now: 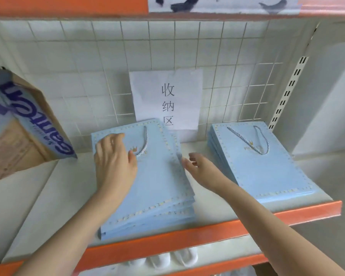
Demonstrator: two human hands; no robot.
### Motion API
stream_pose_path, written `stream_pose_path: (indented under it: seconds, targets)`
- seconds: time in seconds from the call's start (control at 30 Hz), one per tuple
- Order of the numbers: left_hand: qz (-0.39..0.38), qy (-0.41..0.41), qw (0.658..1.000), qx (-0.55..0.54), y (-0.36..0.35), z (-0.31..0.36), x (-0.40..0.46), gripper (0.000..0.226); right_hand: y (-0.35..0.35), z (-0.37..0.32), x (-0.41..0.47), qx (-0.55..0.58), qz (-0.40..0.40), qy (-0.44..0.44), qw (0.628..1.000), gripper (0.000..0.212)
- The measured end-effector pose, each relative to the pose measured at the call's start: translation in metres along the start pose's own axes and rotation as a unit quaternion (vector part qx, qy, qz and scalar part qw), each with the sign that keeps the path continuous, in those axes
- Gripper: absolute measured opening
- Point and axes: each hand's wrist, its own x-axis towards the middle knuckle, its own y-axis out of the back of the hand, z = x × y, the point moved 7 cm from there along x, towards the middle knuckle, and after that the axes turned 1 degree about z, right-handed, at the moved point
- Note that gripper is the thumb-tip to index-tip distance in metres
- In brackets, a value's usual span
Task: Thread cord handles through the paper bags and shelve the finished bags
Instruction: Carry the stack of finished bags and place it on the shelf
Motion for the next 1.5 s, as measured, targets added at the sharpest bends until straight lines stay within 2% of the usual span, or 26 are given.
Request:
stream_pose_path:
  seconds: [0.03, 0.1, 0.2, 0.3, 0.33, 0.5, 0.6, 0.67, 0.73, 0.8, 0.9, 0.93, 1.0, 1.1, 1.2, 1.33, 1.4, 1.5]
  targets:
    - [-0.032, 0.068, 0.997, 0.008, -0.004, -0.029, 0.0, 0.046, -0.012, 0.0, 0.003, 0.005, -0.015, -0.015, 1.0, 0.057]
    - [-0.13, 0.192, 0.971, -0.061, -0.018, -0.084, -0.008, 0.056, -0.03, 0.0, 0.005, 0.059, -0.021, -0.037, 0.997, 0.051]
    - [-0.236, 0.267, 0.897, -0.261, -0.039, -0.106, -0.03, 0.066, -0.045, -0.003, -0.002, 0.183, -0.015, -0.053, 0.982, 0.041]
    - [-0.229, 0.28, 0.854, -0.374, -0.041, -0.095, -0.037, 0.043, -0.056, 0.0, -0.012, 0.263, -0.028, -0.051, 0.963, 0.039]
    - [-0.234, 0.279, 0.844, -0.394, -0.041, -0.093, -0.036, 0.043, -0.057, 0.0, -0.015, 0.271, -0.034, -0.051, 0.961, 0.038]
    - [-0.315, 0.274, 0.81, -0.412, -0.045, -0.091, -0.028, 0.054, -0.053, 0.003, -0.014, 0.277, -0.001, -0.07, 0.958, 0.042]
    - [-0.316, 0.308, 0.798, -0.409, -0.046, -0.097, -0.026, 0.063, -0.056, -0.002, -0.014, 0.297, 0.005, -0.071, 0.952, 0.031]
    - [-0.312, 0.332, 0.791, -0.407, -0.049, -0.109, -0.027, 0.08, -0.061, -0.005, -0.013, 0.309, -0.004, -0.065, 0.949, 0.036]
    - [-0.29, 0.35, 0.798, -0.397, -0.052, -0.126, -0.028, 0.084, -0.068, -0.012, -0.014, 0.317, -0.022, -0.052, 0.947, 0.029]
    - [-0.265, 0.364, 0.807, -0.383, -0.043, -0.128, -0.028, 0.069, -0.077, -0.021, -0.014, 0.324, -0.044, -0.037, 0.944, 0.017]
    - [-0.236, 0.349, 0.808, -0.412, -0.031, -0.123, -0.029, 0.027, -0.086, -0.033, -0.014, 0.323, -0.043, -0.032, 0.945, 0.034]
    - [-0.224, 0.345, 0.809, -0.42, -0.03, -0.124, -0.029, 0.023, -0.087, -0.035, -0.013, 0.315, -0.037, -0.026, 0.948, 0.042]
    - [-0.188, 0.32, 0.831, -0.414, -0.025, -0.124, -0.027, 0.026, -0.086, -0.037, -0.015, 0.296, -0.026, -0.015, 0.955, 0.045]
    - [-0.147, 0.247, 0.896, -0.339, -0.027, -0.133, -0.025, 0.042, -0.077, -0.037, -0.017, 0.247, 0.015, 0.012, 0.969, 0.027]
    - [-0.125, 0.184, 0.93, -0.291, -0.005, -0.102, -0.024, 0.04, -0.066, -0.033, -0.021, 0.184, 0.052, 0.023, 0.981, 0.014]
    - [-0.117, 0.147, 0.929, -0.32, 0.014, -0.062, -0.017, 0.037, -0.039, -0.029, -0.031, 0.177, 0.122, 0.027, 0.976, 0.024]
    - [-0.101, 0.104, 0.938, -0.314, 0.018, -0.04, -0.014, 0.037, -0.019, -0.026, -0.037, 0.175, 0.163, 0.025, 0.971, 0.029]
    - [-0.101, 0.077, 0.933, -0.336, 0.014, -0.008, -0.014, 0.032, 0.005, -0.016, -0.041, 0.164, 0.173, 0.008, 0.971, 0.029]
